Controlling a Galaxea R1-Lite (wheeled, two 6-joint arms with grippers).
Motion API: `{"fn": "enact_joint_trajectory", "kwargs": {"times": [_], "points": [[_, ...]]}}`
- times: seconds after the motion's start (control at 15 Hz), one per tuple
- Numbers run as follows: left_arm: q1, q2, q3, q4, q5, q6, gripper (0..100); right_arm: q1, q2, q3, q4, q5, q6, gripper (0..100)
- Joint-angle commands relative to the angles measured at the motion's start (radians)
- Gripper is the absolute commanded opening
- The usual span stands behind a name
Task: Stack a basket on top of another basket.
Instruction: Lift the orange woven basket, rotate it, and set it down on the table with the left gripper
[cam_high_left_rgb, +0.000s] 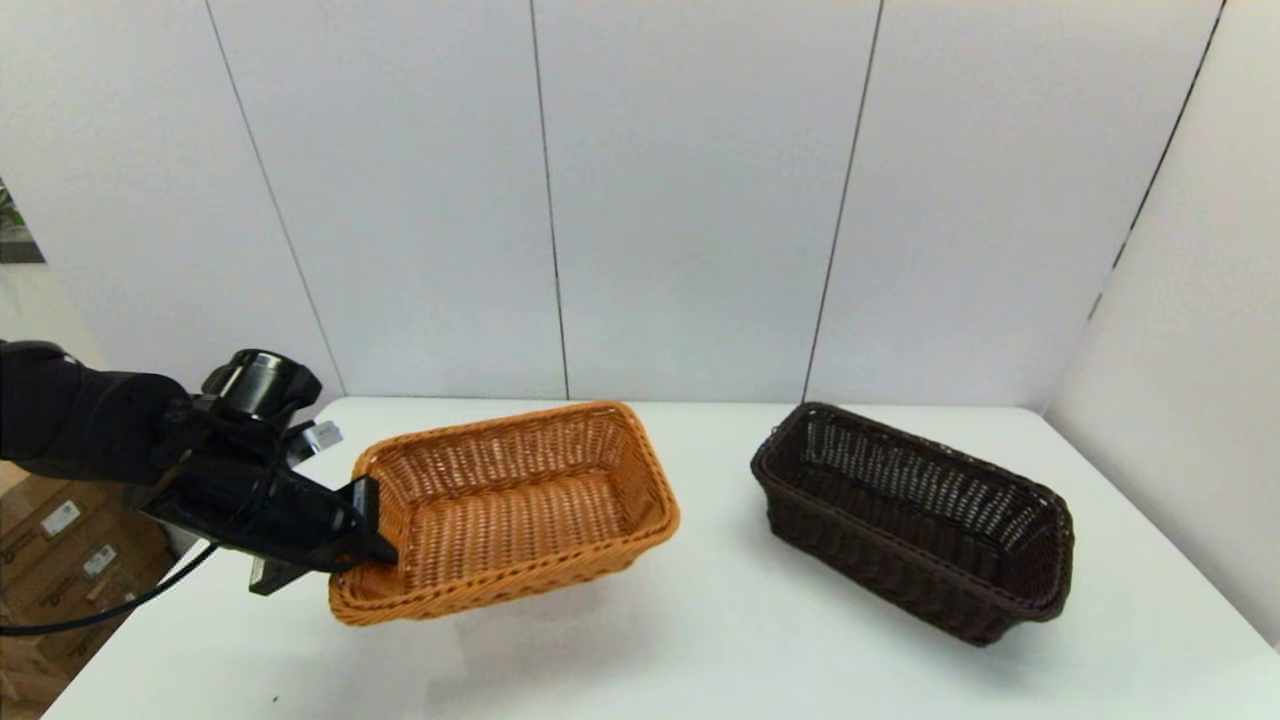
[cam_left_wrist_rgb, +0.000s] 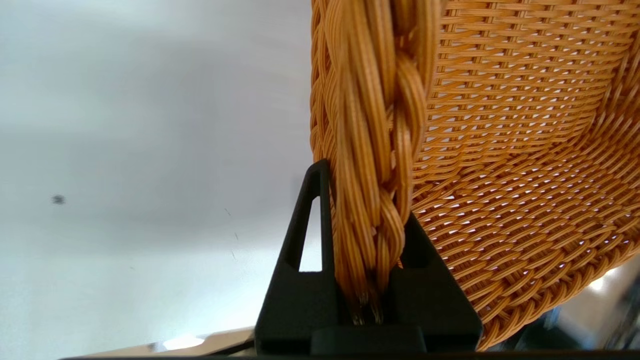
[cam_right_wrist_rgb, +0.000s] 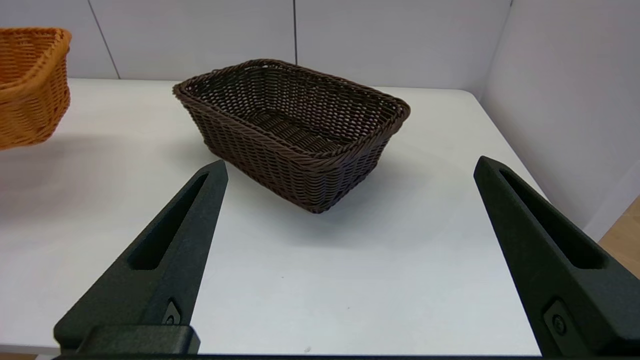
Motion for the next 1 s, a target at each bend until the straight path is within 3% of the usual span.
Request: {"fn": "enact_joint_trajectory", "kwargs": {"times": [0.07,0.47,0.67,1.0], "points": [[-0.086,-0.03,0.036,-0.001,-0.025,0.037,0,0.0,0.001,0.0,0.0,0.0,-0.001,100],[-0.232,0.056,0.027,-0.096,-0.023,0.031,0,0.0,0.001,0.0,0.0,0.0,-0.001,100],[-0.25,0.117,0.022,-0.17,-0.025,0.032,0,0.0,0.001,0.0,0.0,0.0,-0.001,100],[-0.266,0.181,-0.006,-0.182,-0.025,0.029,0,0.0,0.001,0.0,0.0,0.0,-0.001,100]]}}
